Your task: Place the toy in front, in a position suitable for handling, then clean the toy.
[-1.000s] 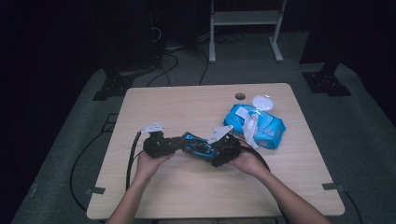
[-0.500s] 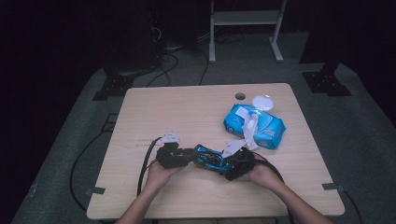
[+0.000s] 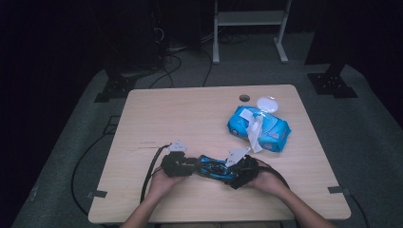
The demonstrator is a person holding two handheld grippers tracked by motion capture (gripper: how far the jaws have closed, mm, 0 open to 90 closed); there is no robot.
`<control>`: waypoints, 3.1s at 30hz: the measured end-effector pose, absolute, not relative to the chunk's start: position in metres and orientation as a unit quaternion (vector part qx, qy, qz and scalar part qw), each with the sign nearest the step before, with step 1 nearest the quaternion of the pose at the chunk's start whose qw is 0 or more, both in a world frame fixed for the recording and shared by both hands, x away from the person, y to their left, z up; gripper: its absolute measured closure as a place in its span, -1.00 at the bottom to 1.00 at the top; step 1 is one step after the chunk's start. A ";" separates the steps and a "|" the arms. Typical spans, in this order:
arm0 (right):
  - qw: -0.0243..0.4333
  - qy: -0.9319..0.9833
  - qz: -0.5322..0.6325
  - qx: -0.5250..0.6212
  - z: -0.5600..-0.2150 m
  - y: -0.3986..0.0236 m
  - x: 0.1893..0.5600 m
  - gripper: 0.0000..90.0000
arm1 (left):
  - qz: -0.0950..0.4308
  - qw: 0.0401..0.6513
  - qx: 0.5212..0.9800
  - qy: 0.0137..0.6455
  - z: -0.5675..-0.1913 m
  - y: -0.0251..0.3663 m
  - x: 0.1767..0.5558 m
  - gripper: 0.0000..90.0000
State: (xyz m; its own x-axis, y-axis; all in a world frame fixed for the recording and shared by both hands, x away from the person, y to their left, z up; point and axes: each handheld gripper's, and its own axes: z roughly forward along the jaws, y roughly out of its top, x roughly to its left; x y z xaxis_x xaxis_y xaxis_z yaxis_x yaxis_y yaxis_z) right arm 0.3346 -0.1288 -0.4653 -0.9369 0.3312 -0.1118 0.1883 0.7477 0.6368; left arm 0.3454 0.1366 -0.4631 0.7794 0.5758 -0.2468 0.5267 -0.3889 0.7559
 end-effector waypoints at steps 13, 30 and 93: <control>0.086 0.910 0.373 0.159 -0.460 -0.143 0.336 -0.52 | 0.038 0.472 0.820 0.323 -0.459 0.146 0.347 -0.09; 0.141 0.852 0.444 0.238 -0.436 -0.193 0.345 -0.56 | 0.092 0.497 0.809 0.299 -0.454 0.154 0.344 -0.70; 0.207 0.807 0.502 0.233 -0.358 -0.228 0.329 0.93 | 0.128 0.523 0.798 0.273 -0.448 0.159 0.339 -0.82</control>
